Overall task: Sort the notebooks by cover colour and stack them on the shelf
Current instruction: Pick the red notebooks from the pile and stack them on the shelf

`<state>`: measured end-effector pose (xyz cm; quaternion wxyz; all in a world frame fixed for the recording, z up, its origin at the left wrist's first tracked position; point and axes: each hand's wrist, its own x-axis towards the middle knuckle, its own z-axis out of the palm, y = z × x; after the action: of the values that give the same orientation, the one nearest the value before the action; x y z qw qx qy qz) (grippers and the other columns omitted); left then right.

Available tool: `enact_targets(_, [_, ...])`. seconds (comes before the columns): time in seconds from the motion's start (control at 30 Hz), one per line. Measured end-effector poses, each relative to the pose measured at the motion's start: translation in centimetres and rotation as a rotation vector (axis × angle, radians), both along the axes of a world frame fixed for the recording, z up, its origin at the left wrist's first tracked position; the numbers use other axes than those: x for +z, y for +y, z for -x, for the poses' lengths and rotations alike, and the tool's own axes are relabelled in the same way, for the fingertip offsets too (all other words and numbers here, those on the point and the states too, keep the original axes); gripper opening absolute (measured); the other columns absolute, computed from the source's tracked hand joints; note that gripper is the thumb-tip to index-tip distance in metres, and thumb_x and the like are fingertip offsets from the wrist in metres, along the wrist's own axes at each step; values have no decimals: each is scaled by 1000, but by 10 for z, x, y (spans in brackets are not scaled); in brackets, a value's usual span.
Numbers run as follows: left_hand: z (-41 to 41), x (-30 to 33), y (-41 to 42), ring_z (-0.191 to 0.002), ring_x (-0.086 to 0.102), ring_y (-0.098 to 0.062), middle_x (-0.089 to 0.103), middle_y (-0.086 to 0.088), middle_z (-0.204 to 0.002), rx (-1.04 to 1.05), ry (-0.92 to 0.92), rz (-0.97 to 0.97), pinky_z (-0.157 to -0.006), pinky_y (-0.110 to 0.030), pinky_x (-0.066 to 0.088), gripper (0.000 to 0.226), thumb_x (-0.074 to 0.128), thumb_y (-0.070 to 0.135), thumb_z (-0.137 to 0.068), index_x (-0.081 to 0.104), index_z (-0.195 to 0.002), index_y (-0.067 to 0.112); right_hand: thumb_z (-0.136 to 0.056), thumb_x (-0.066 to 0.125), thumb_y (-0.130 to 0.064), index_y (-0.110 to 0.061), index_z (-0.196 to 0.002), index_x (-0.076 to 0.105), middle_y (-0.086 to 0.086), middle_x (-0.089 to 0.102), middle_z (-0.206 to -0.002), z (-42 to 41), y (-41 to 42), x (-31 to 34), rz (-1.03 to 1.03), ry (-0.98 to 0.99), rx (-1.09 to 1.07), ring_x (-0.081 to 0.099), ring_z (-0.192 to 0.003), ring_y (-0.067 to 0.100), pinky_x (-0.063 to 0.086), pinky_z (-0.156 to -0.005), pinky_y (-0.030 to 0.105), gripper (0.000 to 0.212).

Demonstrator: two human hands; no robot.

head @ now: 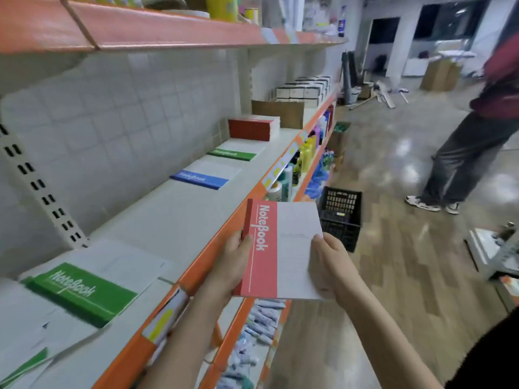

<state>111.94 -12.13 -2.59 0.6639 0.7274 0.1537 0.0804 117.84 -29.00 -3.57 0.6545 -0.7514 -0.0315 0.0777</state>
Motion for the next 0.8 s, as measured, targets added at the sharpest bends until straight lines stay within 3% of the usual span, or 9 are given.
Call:
enact_targets(0.13, [-68,-5,-31,-87,71,-24,73,-8,-95,-116,61,-6,-81,-41,56,31,45,40,-98,60,-110,15,-100,36,-18,-5,-94,57,14,63,-101,-53,-36,-7,20,21,-90,55,-91,23,39,-78,31,25])
enact_targets(0.27, [-133,-9,-53,-85,71,-22,74,-4,-93,-117,52,7,-79,-37,56,28,49,40,-96,62,-108,18,-100,35,-16,3,-97,56,21,63,-105,-109,-59,-11,44,3,-143,57,-94,25,40,-79,33,29])
enact_targets(0.4, [-186,-14,-69,-79,70,-21,73,-4,-89,-121,56,30,-70,-32,51,27,51,38,-94,62,-106,16,-101,34,-17,-1,-101,58,15,64,-107,-157,-74,-14,69,-3,-156,59,-105,30,43,-94,38,29])
enact_targets(0.47, [-206,-17,-76,-79,70,-22,73,-6,-90,-121,77,14,-71,-33,52,28,51,39,-95,62,-102,15,-100,33,-18,-1,-101,57,14,64,-107,-177,-81,-16,93,-2,-162,58,-104,29,43,-92,37,29])
enact_targets(0.57, [-234,-22,-86,-67,70,-13,74,-3,-80,-141,70,13,-57,-24,51,25,50,35,-96,64,-92,15,-100,33,-19,-5,-99,57,11,63,-105,-202,-90,-21,111,10,-178,58,-98,25,41,-81,32,28])
enact_targets(0.8, [-307,-35,-106,-66,71,-10,74,6,-76,-204,111,11,-55,-21,49,23,49,40,-95,63,-91,23,-101,32,-20,-6,-97,55,9,63,-102,-267,-111,-32,118,73,-200,59,-97,25,43,-82,32,27])
